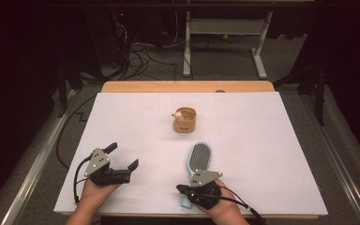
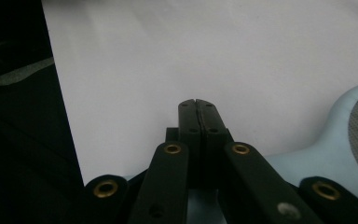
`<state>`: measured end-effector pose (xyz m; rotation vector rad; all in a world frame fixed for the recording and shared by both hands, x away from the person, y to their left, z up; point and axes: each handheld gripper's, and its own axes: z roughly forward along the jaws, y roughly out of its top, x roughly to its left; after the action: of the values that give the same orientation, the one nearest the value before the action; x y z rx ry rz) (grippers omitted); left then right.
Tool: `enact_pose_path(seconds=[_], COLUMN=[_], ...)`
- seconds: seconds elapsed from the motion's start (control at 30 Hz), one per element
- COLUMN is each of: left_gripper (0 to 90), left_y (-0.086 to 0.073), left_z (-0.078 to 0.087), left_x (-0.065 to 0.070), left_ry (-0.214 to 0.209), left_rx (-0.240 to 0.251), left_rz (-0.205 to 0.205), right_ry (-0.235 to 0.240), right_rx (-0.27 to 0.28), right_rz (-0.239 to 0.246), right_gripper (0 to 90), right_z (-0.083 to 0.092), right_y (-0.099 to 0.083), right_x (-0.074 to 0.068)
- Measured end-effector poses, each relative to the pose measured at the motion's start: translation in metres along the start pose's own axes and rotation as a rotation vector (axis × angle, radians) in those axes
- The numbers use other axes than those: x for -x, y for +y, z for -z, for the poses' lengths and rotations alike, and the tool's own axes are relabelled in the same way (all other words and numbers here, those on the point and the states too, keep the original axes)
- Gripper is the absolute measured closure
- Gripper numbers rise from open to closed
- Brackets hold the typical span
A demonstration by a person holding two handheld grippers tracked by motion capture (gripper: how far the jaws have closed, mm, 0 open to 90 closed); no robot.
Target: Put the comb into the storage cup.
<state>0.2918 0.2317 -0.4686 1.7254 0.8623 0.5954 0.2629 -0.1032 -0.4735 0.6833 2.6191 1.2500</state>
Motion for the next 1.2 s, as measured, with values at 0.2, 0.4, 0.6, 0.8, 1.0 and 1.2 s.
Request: enact_pose_path(seconds=[0.2, 0.4, 0.6, 0.8, 1.0, 1.2], left_gripper=[0.0, 0.0, 0.0, 0.0, 0.0, 0.0], left_y=[0.0, 0.0, 0.0, 0.0, 0.0, 0.0], left_z=[0.001, 0.001, 0.002, 0.002, 0.002, 0.002], left_x=[0.0, -0.001, -0.001, -0.001, -0.002, -0.002], left_ry=[-0.002, 0.0, -0.003, -0.004, -0.006, -0.01], left_rx=[0.006, 0.009, 0.009, 0.009, 0.008, 0.005], left_rz=[0.004, 0.006, 0.002, -0.001, 0.0, -0.003], right_ry=[-0.011, -0.032, -0.067, -0.084, -0.104, -0.133], right_rx=[-0.029, -0.044, -0.052, -0.066, -0.078, -0.088], right_rz=[-0.002, -0.015, -0.036, -0.045, -0.052, -0.077], right_gripper=[90.0, 90.0, 90.0, 90.0, 90.0, 90.0], right_z=[0.01, 0.019, 0.03, 0.037, 0.043, 0.051], right_y=[-0.006, -0.012, -0.017, -0.02, -0.022, -0.025], right_x=[0.005, 0.014, 0.026, 0.034, 0.041, 0.05])
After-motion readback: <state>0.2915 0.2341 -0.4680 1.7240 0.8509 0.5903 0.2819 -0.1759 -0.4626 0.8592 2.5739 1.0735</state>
